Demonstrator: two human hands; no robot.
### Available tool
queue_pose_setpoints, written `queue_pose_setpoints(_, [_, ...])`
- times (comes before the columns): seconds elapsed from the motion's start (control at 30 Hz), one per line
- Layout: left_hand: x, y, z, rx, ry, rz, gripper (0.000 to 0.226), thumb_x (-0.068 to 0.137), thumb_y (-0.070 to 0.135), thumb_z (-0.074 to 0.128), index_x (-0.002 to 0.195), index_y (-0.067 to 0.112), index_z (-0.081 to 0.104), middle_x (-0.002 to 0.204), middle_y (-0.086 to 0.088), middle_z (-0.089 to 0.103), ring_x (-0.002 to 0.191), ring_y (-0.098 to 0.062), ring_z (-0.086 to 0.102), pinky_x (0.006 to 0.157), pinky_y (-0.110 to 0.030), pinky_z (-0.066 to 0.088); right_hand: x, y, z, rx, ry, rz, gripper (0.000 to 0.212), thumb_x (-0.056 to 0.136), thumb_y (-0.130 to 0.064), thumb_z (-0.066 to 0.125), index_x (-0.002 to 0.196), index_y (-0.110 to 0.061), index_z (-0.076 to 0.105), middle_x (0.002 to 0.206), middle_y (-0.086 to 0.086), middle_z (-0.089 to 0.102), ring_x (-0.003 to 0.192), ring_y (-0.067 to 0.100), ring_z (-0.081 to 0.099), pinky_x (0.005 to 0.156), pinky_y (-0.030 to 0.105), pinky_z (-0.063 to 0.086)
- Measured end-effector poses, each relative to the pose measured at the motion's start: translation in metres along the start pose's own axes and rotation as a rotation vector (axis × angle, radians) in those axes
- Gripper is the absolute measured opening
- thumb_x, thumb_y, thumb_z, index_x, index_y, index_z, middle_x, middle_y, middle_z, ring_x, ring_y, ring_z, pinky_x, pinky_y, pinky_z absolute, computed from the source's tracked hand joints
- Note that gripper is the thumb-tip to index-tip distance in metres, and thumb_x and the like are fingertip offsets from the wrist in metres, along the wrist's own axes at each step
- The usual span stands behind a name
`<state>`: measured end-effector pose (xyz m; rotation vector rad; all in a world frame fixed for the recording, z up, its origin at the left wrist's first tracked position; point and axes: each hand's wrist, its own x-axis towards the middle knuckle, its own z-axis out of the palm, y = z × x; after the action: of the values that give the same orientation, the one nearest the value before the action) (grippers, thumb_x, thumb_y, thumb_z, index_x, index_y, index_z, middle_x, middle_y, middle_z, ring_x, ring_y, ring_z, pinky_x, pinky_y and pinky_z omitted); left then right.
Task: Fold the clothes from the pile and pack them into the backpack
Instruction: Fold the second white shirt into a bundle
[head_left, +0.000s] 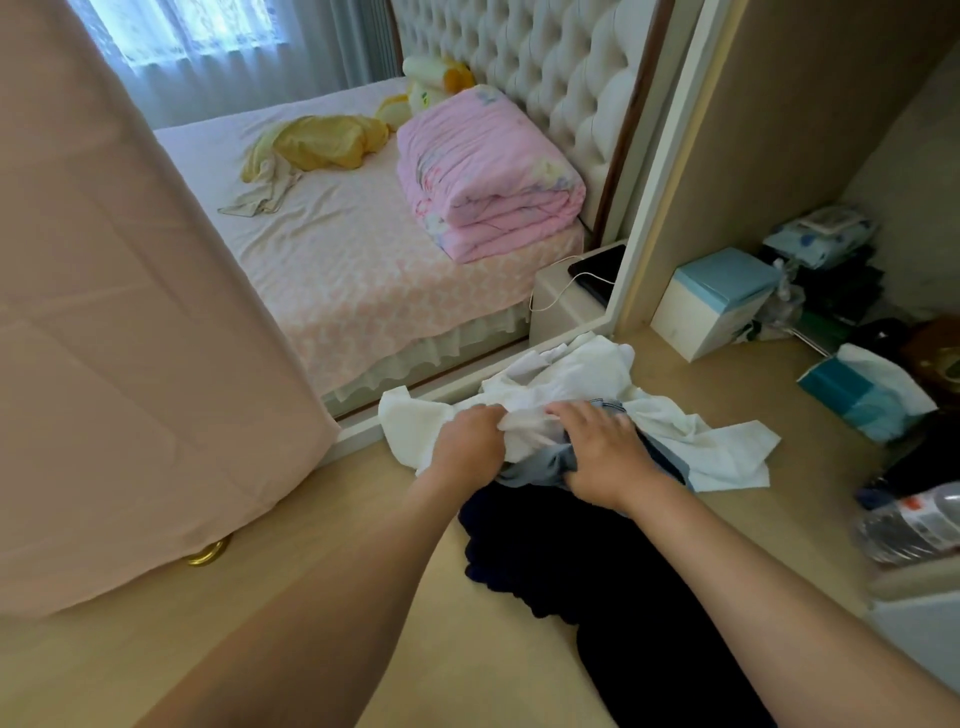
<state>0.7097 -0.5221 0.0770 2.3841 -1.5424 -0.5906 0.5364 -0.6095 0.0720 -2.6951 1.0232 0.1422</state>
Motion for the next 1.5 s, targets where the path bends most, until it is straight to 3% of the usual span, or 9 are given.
queue_pose_setpoints(0.2, [-0.038, -0.011, -0.05, -0.47, 0.329, 0.086, 0.024, 0.095, 0.004, 0.038, 0.099, 0.013, 0.06, 0.093, 0.001, 0.059, 0.088, -0.018, 0.055, 0.069, -0.018, 0.037, 0.006, -0.04, -0.024, 0.016, -0.076, 0.033, 0.121, 0.071, -0.057, 0.067, 0.152, -0.035, -0.021, 0.163, 0.004, -0.012, 0.15, 0.027, -0.015, 0.119, 0.057, -0.002])
queue_pose_setpoints(0.5, [-0.104, -0.044, -0.121, -0.392, 0.498, 0.203, 0.021, 0.098, 0.008, 0.036, 0.098, 0.02, 0.053, 0.083, 0.001, 0.061, 0.074, -0.013, 0.058, 0.064, -0.034, 0.044, 0.013, -0.109, -0.039, 0.02, 0.34, 0.098, 0.023, 0.094, -0.027, 0.049, 0.116, -0.026, 0.056, 0.111, -0.001, 0.06, 0.11, 0.027, 0.056, 0.091, 0.045, 0.037])
queue_pose_setpoints(0.63, [-0.133, -0.08, -0.133, -0.392, 0.17, 0.024, 0.044, 0.082, 0.027, 0.054, 0.121, 0.041, 0.038, 0.107, 0.003, 0.055, 0.088, -0.019, 0.056, 0.07, -0.036, 0.046, -0.004, -0.145, -0.043, 0.108, 0.429, -0.148, 0.021, 0.089, -0.017, 0.054, 0.109, -0.018, 0.06, 0.1, 0.001, 0.063, 0.091, 0.028, 0.06, 0.075, 0.038, 0.035])
queue_pose_setpoints(0.7, [-0.147, -0.094, -0.125, -0.361, -0.047, 0.029, 0.074, 0.073, 0.033, 0.064, 0.137, 0.049, 0.03, 0.134, 0.008, 0.043, 0.112, -0.014, 0.05, 0.091, -0.032, 0.046, -0.019, -0.161, -0.036, 0.261, 0.172, -0.28, 0.02, 0.089, -0.023, 0.057, 0.108, -0.019, 0.061, 0.103, 0.005, 0.065, 0.092, 0.029, 0.06, 0.074, 0.037, 0.043])
queue_pose_setpoints(0.87, [-0.186, -0.115, -0.088, 0.204, -0.61, -0.084, 0.039, 0.092, 0.009, 0.049, 0.127, 0.022, 0.062, 0.115, 0.005, 0.062, 0.1, -0.017, 0.053, 0.084, -0.026, 0.039, -0.036, -0.174, 0.0, 0.311, -0.175, -0.296, 0.035, 0.076, -0.037, 0.057, 0.109, -0.029, 0.067, 0.117, -0.004, 0.051, 0.114, 0.022, 0.044, 0.104, 0.041, 0.036])
queue_pose_setpoints(1.0, [-0.203, -0.136, -0.053, 0.067, -0.732, -0.243, 0.04, 0.092, 0.024, 0.053, 0.131, 0.025, 0.06, 0.13, 0.003, 0.06, 0.108, -0.016, 0.056, 0.089, -0.03, 0.046, -0.032, -0.169, 0.017, -0.105, -0.28, -0.149, 0.08, 0.088, -0.023, 0.057, 0.155, -0.027, 0.014, 0.16, 0.008, 0.011, 0.145, 0.031, 0.016, 0.115, 0.047, 0.023])
queue_pose_setpoints(1.13, [-0.195, -0.134, -0.028, -0.173, -0.336, -0.239, 0.052, 0.083, 0.053, 0.065, 0.127, 0.028, 0.056, 0.13, 0.01, 0.049, 0.114, -0.011, 0.051, 0.09, -0.027, 0.043, -0.025, -0.168, 0.028, -0.36, -0.168, -0.132, 0.043, 0.09, -0.029, 0.059, 0.132, -0.027, 0.051, 0.126, 0.003, 0.057, 0.113, 0.027, 0.058, 0.097, 0.042, 0.044])
queue_pose_setpoints(1.3, [-0.18, -0.116, -0.024, -0.405, 0.139, 0.009, 0.07, 0.078, 0.052, 0.07, 0.138, 0.038, 0.036, 0.131, 0.012, 0.055, 0.115, -0.011, 0.055, 0.097, -0.037, 0.047, -0.031, -0.19, 0.012, 0.33, 0.173, -0.307, 0.024, 0.088, -0.016, 0.061, 0.106, -0.026, 0.072, 0.096, -0.005, 0.069, 0.086, 0.017, 0.062, 0.068, 0.028, 0.042])
queue_pose_setpoints(1.5, [-0.203, -0.138, -0.066, -0.501, 0.189, 0.089, 0.032, 0.094, 0.022, 0.046, 0.112, 0.039, 0.067, 0.113, 0.018, 0.068, 0.106, -0.005, 0.062, 0.093, -0.032, 0.049, -0.028, -0.208, 0.009, 0.415, 0.12, -0.258, 0.072, 0.076, -0.034, 0.074, 0.14, -0.032, 0.04, 0.141, -0.001, 0.036, 0.129, 0.023, 0.038, 0.106, 0.041, 0.035])
